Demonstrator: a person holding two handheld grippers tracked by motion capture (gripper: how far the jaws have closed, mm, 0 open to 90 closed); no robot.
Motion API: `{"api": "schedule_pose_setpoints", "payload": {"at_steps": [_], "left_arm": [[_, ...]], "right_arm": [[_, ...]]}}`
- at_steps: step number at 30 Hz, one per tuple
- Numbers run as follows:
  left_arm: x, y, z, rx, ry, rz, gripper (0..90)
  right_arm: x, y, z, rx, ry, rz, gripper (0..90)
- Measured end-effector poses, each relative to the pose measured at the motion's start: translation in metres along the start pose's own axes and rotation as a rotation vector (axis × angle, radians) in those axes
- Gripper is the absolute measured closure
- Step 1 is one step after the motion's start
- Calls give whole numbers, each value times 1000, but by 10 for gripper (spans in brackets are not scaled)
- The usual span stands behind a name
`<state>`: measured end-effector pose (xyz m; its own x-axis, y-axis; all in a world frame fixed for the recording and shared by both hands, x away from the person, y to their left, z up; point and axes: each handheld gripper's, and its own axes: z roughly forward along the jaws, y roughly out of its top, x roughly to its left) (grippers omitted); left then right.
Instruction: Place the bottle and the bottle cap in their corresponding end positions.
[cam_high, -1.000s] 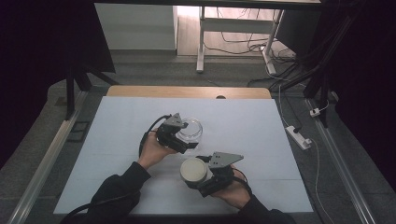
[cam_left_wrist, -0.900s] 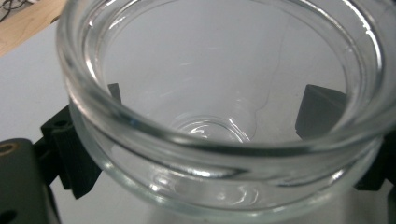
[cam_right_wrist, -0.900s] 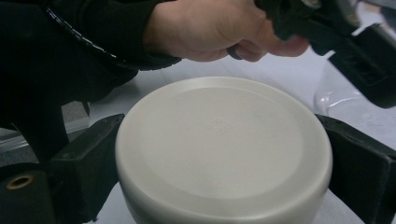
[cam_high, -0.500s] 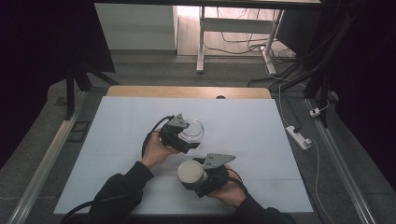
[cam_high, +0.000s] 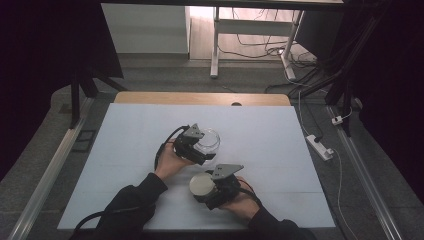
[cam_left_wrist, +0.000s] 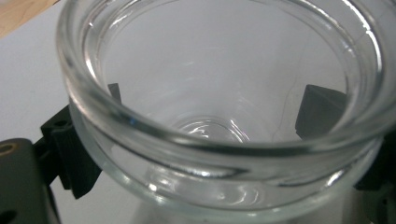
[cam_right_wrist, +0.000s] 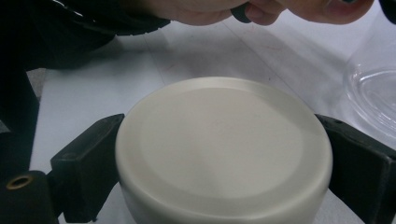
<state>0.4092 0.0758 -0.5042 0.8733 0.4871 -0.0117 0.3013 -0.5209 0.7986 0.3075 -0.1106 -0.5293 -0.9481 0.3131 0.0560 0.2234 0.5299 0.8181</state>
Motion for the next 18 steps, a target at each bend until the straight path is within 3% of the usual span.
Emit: {"api": "schedule_pose_setpoints", "payload": {"at_steps": [9, 18], "left_arm": [[5, -4, 0, 10, 7, -18, 74], [10, -10, 3, 21, 5, -30, 74]], "right_arm": [[-1, -3, 8, 41, -9, -8, 72], [-4, -2, 11, 76, -20, 24, 72]]}}
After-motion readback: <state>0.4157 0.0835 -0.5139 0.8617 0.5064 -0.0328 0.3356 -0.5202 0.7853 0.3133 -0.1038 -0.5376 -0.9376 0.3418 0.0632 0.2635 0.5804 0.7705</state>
